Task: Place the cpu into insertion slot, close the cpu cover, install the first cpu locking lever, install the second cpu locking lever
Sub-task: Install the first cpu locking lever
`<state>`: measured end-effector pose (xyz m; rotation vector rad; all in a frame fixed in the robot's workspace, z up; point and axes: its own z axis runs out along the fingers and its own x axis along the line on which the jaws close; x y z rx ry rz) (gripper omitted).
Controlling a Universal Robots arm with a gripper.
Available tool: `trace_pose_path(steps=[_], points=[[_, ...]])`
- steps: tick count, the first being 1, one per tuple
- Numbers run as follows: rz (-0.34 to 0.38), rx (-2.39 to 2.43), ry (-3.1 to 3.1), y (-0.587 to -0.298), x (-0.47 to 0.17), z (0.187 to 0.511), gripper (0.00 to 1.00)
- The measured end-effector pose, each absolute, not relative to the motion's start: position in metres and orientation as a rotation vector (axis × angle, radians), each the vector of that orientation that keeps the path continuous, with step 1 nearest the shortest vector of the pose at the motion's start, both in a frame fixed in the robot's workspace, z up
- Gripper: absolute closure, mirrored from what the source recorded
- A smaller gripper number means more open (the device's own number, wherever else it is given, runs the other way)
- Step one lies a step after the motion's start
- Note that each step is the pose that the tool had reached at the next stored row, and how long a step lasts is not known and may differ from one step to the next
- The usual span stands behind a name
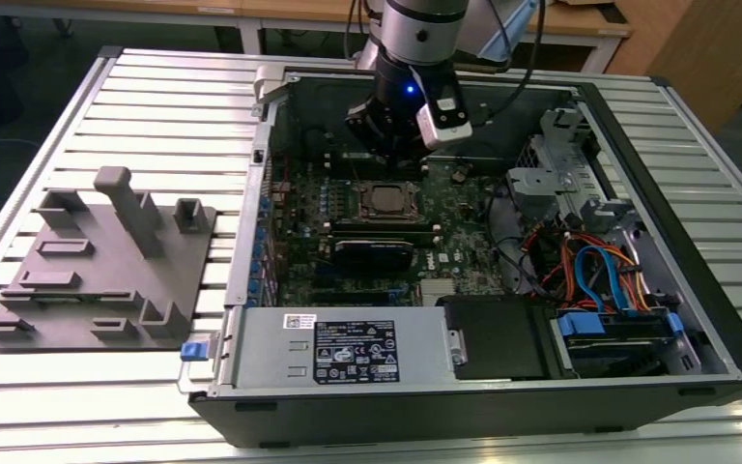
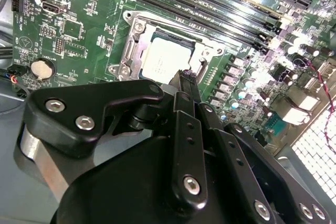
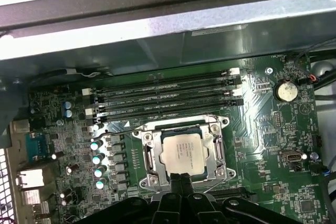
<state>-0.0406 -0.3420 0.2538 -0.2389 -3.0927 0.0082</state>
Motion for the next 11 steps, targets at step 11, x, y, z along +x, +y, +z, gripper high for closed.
trace_pose_path(steps=[11], points=[[0.008, -0.239, -3.095, -0.342, -0.0406, 0.2538, 0.89]])
